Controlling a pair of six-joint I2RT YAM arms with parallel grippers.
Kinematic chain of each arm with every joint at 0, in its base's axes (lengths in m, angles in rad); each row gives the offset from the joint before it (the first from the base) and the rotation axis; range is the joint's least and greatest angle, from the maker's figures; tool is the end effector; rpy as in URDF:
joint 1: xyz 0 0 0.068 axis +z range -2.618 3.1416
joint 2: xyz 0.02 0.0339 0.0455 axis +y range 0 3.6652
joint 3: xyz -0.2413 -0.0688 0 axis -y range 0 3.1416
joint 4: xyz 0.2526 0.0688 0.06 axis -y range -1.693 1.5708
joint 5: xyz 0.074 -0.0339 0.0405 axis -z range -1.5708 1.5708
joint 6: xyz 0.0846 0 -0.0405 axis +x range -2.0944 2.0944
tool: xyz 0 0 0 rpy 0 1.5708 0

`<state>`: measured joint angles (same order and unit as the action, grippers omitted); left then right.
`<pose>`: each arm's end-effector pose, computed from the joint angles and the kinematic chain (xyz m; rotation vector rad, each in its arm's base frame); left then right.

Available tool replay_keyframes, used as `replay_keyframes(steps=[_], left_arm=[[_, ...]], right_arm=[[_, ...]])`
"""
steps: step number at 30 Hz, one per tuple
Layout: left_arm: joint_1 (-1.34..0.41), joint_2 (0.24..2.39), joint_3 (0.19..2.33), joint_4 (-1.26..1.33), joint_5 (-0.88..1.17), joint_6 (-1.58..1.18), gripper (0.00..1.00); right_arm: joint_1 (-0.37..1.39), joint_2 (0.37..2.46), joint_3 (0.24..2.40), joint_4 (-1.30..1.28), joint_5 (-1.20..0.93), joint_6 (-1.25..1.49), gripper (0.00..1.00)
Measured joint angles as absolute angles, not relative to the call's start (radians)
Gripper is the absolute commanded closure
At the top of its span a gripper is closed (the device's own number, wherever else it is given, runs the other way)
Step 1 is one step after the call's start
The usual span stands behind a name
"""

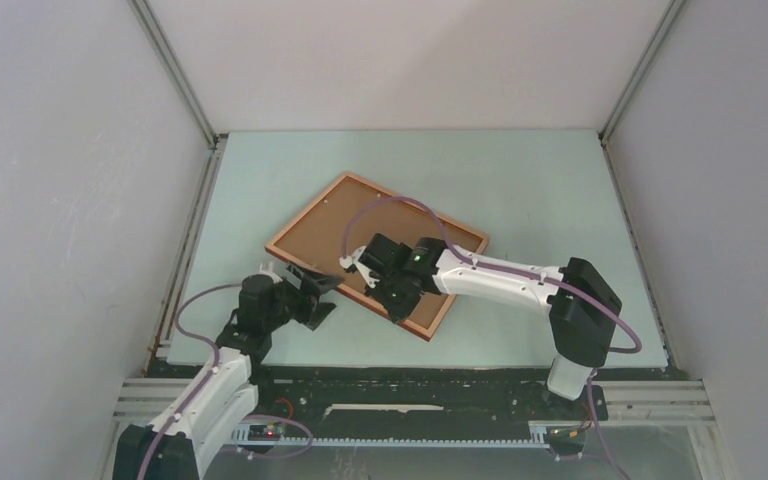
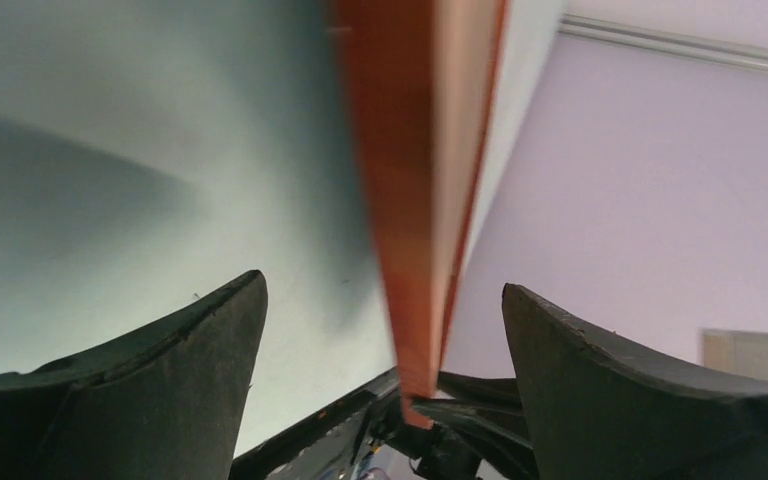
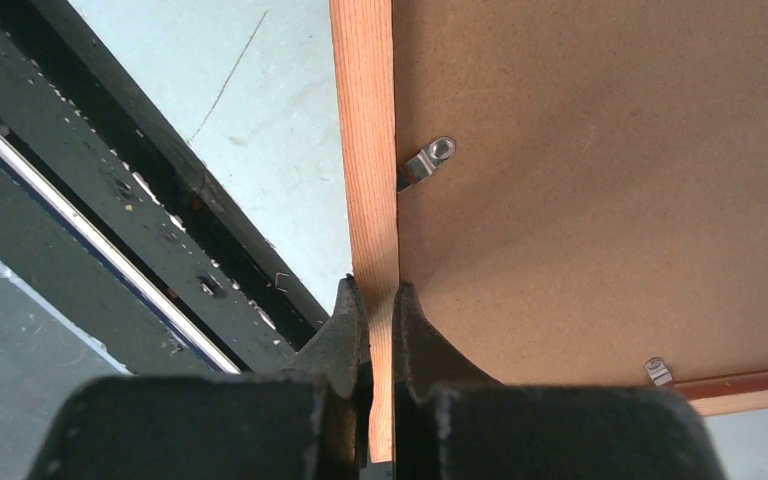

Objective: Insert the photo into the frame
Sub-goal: Turn over the photo frame at the center of the board.

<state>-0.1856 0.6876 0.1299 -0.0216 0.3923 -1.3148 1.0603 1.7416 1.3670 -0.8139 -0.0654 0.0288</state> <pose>0.1974 -0.0700 0.1006 -1.0577 2.1480 -1.2238 0.1795 0.3318 0.1677 -1.4092 2.4494 0.3623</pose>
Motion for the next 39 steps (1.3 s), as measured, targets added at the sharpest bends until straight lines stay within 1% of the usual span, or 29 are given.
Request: replay_keyframes(steps=[3, 6, 9, 10, 12, 13, 16, 17, 18, 20, 22, 23, 25, 28, 34, 39], left_arm=[[-0.217, 0.714, 0.127, 0.121, 0.382, -1.339, 0.17], [-0.250, 0.778, 0.127, 0.251, 0.370, -1.354, 0.33], [-0.271, 0.858, 0.128, 0.328, 0.370, -1.364, 0.54], [-0.273, 0.876, 0.128, 0.337, 0.369, -1.365, 0.59], [-0.274, 0.884, 0.128, 0.331, 0.360, -1.362, 0.65], [-0.274, 0.879, 0.129, 0.318, 0.350, -1.353, 0.69], [-0.275, 0.828, 0.155, 0.237, 0.326, -1.320, 0.91], [-0.276, 0.808, 0.177, 0.196, 0.318, -1.317, 0.97], [-0.276, 0.789, 0.200, 0.164, 0.313, -1.316, 1.00], [-0.276, 0.758, 0.246, 0.110, 0.298, -1.298, 1.00], [-0.276, 0.741, 0.291, 0.058, 0.290, -1.291, 1.00], [-0.276, 0.734, 0.314, 0.022, 0.287, -1.289, 1.00], [-0.277, 0.723, 0.353, -0.042, 0.284, -1.269, 1.00], [-0.278, 0.702, 0.425, -0.170, 0.268, -1.267, 1.00], [-0.278, 0.686, 0.530, -0.364, 0.254, -1.320, 1.00], [-0.278, 0.691, 0.633, -0.531, 0.243, -1.354, 1.00]], right_arm=[[1.056, 1.742, 1.367, -0.809, -0.081, 0.042, 1.00], [1.053, 1.742, 1.367, -0.806, -0.091, 0.053, 1.00], [1.053, 1.742, 1.367, -0.802, -0.093, 0.059, 1.00], [1.053, 1.742, 1.367, -0.802, -0.094, 0.062, 1.00], [1.052, 1.740, 1.367, -0.799, -0.091, 0.068, 1.00], [1.053, 1.736, 1.367, -0.797, -0.086, 0.073, 0.95], [1.065, 1.713, 1.367, -0.793, -0.051, 0.089, 0.68], [1.071, 1.702, 1.367, -0.789, -0.037, 0.101, 0.59], [1.080, 1.686, 1.364, -0.781, -0.020, 0.113, 0.48], [1.101, 1.641, 1.354, -0.775, 0.023, 0.133, 0.31], [1.128, 1.592, 1.348, -0.777, 0.075, 0.146, 0.17], [1.143, 1.569, 1.348, -0.775, 0.105, 0.154, 0.14], [1.187, 1.531, 1.351, -0.780, 0.174, 0.165, 0.09], [1.275, 1.519, 1.406, -0.841, 0.282, 0.201, 0.05], [1.453, 1.627, 1.637, -0.991, 0.581, 0.326, 0.04], [1.579, 1.706, 1.676, -1.057, 0.756, 0.332, 0.05]])
